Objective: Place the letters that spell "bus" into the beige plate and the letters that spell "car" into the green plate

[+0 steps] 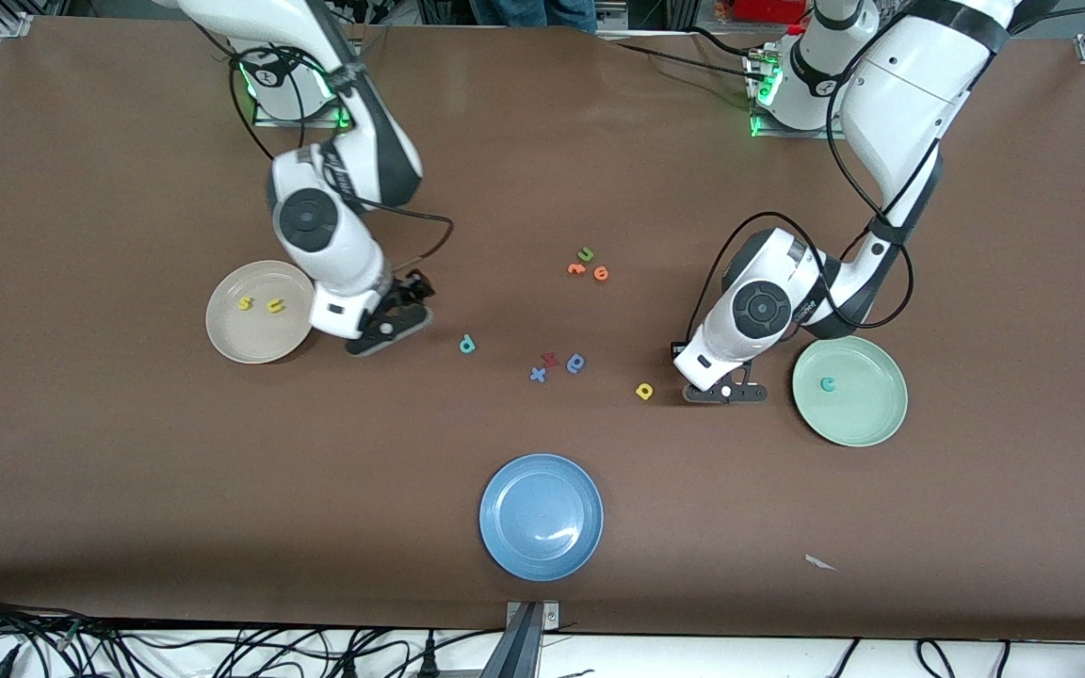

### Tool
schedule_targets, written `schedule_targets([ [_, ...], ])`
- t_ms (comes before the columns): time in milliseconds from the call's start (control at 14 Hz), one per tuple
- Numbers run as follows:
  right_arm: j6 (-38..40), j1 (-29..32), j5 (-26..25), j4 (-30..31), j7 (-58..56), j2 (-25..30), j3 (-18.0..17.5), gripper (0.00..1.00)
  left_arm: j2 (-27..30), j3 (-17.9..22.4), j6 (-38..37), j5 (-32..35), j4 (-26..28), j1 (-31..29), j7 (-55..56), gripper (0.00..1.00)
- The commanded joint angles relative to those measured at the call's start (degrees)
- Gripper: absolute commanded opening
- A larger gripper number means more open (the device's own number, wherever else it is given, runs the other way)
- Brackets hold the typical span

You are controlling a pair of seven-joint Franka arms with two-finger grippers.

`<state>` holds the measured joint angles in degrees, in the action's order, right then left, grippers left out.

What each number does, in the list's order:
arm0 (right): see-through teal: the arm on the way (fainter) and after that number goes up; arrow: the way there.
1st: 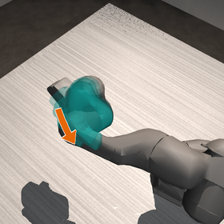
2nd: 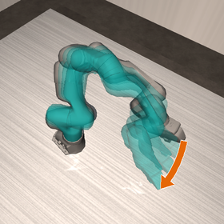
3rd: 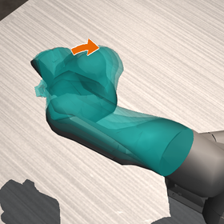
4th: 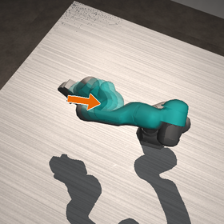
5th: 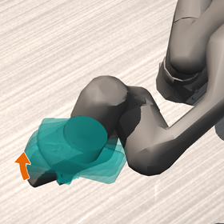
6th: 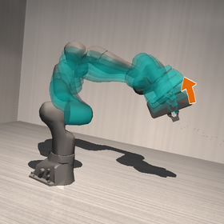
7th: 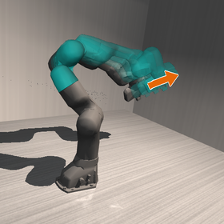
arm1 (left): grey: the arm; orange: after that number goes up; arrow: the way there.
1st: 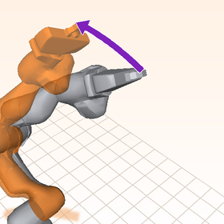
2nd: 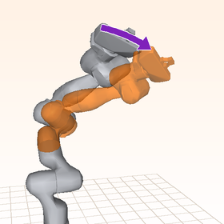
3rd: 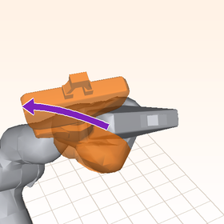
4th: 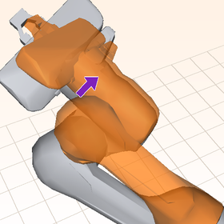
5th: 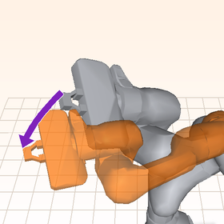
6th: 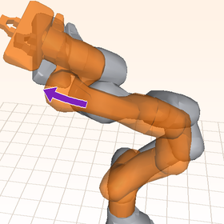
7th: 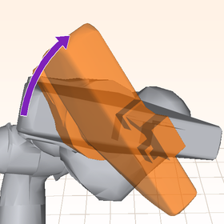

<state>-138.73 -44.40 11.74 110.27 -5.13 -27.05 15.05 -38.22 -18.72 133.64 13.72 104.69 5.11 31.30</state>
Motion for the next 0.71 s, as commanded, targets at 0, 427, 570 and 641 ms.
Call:
schedule_targets([
  [0, -4.2, -1.4, 1.5, -9.0, 3.4, -9.3, -1.2, 0.83, 1.7, 0.4, 0.0, 1.7, 1.8, 0.3, 1.2, 0.28],
  [427, -4.4, -2.0, 1.9, -11.7, 3.6, -12.2, -1.5, 0.49, 3.5, 0.7, -5.9, 1.7, -1.9, -1.4, -5.6, 0.25],
  [570, -4.4, -2.0, 1.9, -11.7, 4.1, -12.4, -1.6, 0.49, 4.0, 0.8, -9.0, 1.7, -3.7, -4.0, -10.6, 0.24],
  [641, -4.4, -2.0, 1.9, -11.6, 4.9, -12.4, -1.6, 0.5, 4.5, 1.0, -9.4, 1.7, -3.8, -5.3, -13.8, 0.24],
])
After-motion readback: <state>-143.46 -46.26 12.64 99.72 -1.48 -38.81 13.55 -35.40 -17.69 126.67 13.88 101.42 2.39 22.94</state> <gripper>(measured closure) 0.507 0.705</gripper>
